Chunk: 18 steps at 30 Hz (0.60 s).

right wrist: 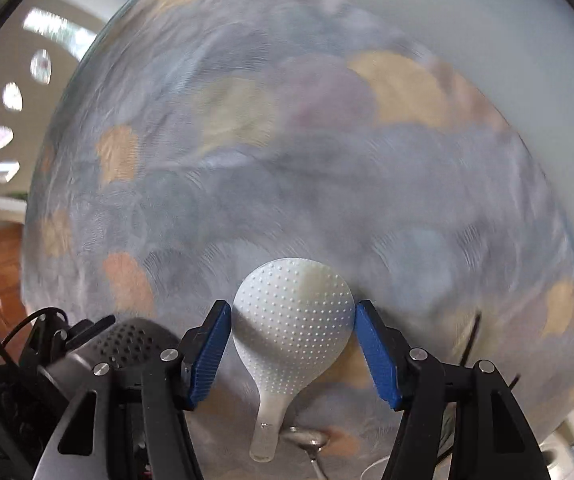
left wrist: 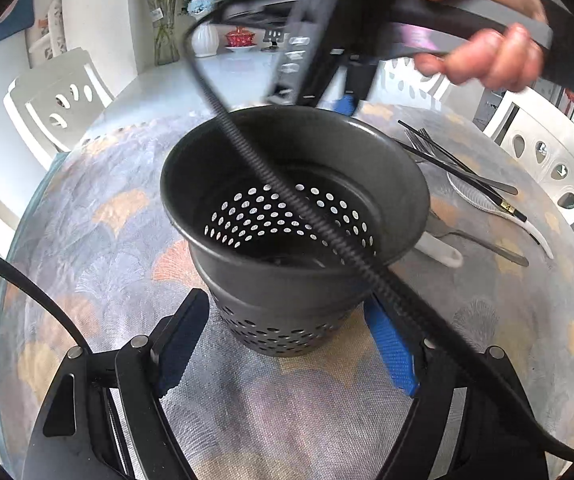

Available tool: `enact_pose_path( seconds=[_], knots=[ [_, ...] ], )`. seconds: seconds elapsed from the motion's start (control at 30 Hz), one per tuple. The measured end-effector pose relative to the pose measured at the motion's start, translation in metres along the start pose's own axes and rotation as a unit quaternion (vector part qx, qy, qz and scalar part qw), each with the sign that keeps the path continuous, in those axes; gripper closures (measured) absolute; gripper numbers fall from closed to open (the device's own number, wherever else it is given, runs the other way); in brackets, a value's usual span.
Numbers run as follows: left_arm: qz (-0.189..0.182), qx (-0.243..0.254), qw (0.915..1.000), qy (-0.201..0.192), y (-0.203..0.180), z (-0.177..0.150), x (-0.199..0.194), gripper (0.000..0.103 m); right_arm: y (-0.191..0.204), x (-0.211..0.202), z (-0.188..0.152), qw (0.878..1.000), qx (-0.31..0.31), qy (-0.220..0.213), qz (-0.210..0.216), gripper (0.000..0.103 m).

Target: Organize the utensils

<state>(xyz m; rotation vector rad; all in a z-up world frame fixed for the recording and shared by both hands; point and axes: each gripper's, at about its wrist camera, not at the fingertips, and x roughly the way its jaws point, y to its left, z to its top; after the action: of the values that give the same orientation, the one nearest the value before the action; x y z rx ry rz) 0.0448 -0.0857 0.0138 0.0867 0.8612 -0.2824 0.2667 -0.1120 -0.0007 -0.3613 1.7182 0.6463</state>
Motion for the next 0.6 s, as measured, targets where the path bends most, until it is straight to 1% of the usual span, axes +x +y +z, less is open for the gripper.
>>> enact_pose_path(
  seconds=[0.13, 0.2, 0.3, 0.37, 0.4, 0.5, 0.53, 0.6],
  knots=[
    [0.003, 0.005, 1.0000, 0.002, -0.003, 0.000, 0.001, 0.025, -0.024, -0.002, -0.042, 0.998, 0.027, -0.045, 0.038, 0.041],
    [0.006, 0.008, 1.0000, 0.001, -0.004, -0.001, 0.000, 0.025, -0.034, -0.009, -0.067, 0.994, 0.041, -0.076, 0.065, 0.041],
    [0.007, 0.009, 0.9999, 0.002, -0.003, -0.002, 0.000, 0.025, -0.042, -0.024, -0.115, 0.984, 0.056, -0.137, 0.098, 0.041],
    [0.007, 0.007, 0.9999, 0.002, -0.002, -0.002, 0.000, 0.025, -0.053, -0.032, -0.142, 0.979, 0.067, -0.159, 0.105, 0.041],
    [0.007, 0.006, 0.9999, 0.003, -0.002, -0.002, 0.000, 0.025, -0.055, -0.036, -0.162, 0.975, 0.074, -0.176, 0.112, 0.041],
    [0.009, 0.003, 0.9999, 0.003, -0.003, -0.002, 0.000, 0.025, -0.065, -0.049, -0.201, 0.964, 0.094, -0.210, 0.133, 0.041],
    [0.009, 0.002, 0.9999, 0.004, -0.002, -0.001, 0.001, 0.025, -0.065, -0.052, -0.214, 0.961, 0.102, -0.221, 0.134, 0.041],
    [0.010, 0.001, 0.9999, 0.006, -0.002, -0.001, 0.001, 0.025, -0.073, -0.049, -0.239, 0.958, 0.123, -0.228, 0.121, 0.041]
  ],
)
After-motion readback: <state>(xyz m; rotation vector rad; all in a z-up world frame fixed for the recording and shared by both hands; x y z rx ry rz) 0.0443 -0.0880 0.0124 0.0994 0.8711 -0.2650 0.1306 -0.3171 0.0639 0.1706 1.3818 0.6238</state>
